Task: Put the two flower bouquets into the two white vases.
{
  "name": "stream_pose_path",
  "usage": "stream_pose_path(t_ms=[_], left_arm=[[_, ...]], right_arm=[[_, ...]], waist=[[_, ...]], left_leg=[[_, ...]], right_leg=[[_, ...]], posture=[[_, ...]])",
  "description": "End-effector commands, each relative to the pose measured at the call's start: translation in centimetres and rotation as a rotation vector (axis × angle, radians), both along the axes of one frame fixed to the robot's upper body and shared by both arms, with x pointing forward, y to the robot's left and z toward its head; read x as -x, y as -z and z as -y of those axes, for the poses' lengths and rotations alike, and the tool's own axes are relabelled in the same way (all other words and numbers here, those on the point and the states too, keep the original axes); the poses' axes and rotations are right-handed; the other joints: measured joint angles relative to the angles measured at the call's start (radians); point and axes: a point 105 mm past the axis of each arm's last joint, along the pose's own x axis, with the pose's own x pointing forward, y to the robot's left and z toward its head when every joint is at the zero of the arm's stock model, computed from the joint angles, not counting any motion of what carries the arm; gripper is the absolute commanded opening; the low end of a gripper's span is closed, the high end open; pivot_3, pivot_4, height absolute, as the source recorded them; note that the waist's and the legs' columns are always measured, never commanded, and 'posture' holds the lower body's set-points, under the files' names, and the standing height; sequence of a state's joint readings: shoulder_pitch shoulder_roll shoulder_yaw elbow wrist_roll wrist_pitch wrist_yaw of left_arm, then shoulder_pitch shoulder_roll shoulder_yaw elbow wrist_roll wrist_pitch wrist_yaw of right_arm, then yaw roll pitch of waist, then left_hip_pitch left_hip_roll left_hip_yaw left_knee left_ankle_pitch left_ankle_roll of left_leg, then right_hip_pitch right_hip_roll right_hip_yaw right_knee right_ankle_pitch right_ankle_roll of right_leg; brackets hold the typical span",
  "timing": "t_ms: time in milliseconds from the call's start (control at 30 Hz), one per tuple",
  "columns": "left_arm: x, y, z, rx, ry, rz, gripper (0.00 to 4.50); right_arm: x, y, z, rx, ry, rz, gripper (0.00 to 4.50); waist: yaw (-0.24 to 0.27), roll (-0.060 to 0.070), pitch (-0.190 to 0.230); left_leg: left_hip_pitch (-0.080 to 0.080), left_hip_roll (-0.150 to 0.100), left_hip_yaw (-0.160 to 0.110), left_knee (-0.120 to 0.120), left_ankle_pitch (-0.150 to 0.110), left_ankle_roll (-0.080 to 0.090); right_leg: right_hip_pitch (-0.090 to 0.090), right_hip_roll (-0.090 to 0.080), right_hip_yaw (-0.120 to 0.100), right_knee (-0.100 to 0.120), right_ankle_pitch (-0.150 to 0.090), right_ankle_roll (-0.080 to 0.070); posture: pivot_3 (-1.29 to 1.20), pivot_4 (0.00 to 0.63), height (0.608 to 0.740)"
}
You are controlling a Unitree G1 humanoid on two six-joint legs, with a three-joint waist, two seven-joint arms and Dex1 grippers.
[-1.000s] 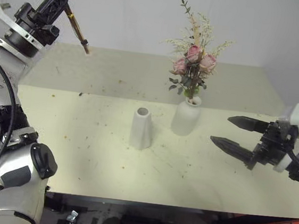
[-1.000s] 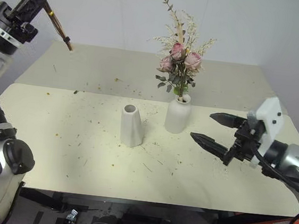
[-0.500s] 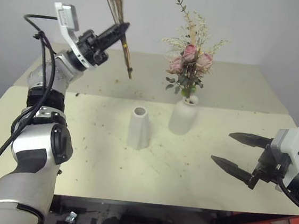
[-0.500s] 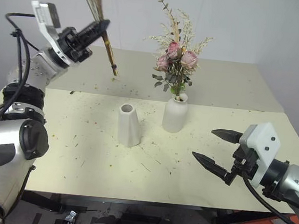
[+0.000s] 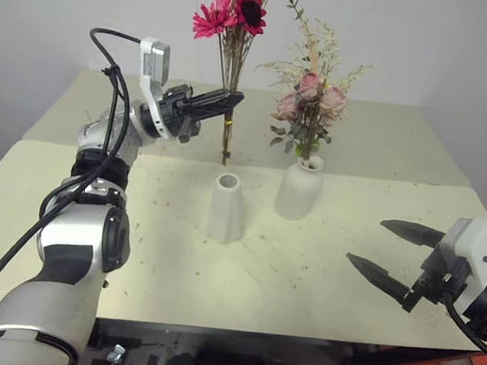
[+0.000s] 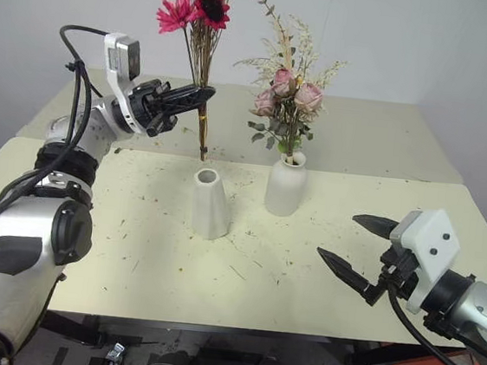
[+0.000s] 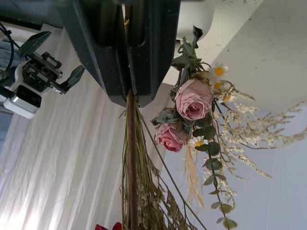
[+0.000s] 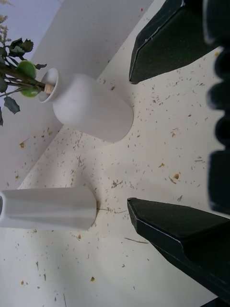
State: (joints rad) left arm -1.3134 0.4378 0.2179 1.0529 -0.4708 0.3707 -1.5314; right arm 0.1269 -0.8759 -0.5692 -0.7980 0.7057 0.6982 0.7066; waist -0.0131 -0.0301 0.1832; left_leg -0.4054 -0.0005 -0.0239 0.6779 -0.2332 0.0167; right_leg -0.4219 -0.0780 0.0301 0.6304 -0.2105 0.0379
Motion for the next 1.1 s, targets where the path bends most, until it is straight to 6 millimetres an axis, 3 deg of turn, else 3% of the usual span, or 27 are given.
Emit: stream_pose_path(t_ms=[33, 633, 800, 1100], left_arm=[[0.5, -0.4, 0.2, 0.006, 0.025, 0.028, 0.02], [1.6, 1.5, 1.2, -0.006, 0.068, 0.046, 0.02], [1.9, 2.8, 0.9, -0.066, 0.074, 0.075, 0.02], [2.1, 3.5, 0.6, -0.031, 0.058, 0.150, 0.02]], right_arm=[[0.1, -1.0, -0.2, 0.014, 0.003, 0.069, 4.50], [-0.4, -1.0, 0.0, 0.021, 0.017, 0.087, 4.50], [-0.4, -0.9, 0.0, 0.020, 0.019, 0.086, 4.50], [-0.4, -0.9, -0.1, 0.021, 0.005, 0.094, 4.50]], waist=[[0.000, 0.000, 0.000], [0.000, 0.000, 0.000], [0.001, 0.000, 0.000], [0.000, 0.000, 0.000]], left_leg=[[0.000, 0.000, 0.000, 0.000, 0.000, 0.000], [0.000, 0.000, 0.000, 0.000, 0.000, 0.000], [0.001, 0.000, 0.000, 0.000, 0.000, 0.000], [0.001, 0.000, 0.000, 0.000, 0.000, 0.000]], right_leg=[[0.000, 0.000, 0.000, 0.000, 0.000, 0.000], [0.000, 0.000, 0.000, 0.000, 0.000, 0.000], [0.000, 0.000, 0.000, 0.001, 0.000, 0.000], [0.000, 0.000, 0.000, 0.001, 0.000, 0.000]], posture=[[0.00, 0.150, 0.740], [0.00, 0.150, 0.740], [0.00, 0.150, 0.740], [0.00, 0.150, 0.740]])
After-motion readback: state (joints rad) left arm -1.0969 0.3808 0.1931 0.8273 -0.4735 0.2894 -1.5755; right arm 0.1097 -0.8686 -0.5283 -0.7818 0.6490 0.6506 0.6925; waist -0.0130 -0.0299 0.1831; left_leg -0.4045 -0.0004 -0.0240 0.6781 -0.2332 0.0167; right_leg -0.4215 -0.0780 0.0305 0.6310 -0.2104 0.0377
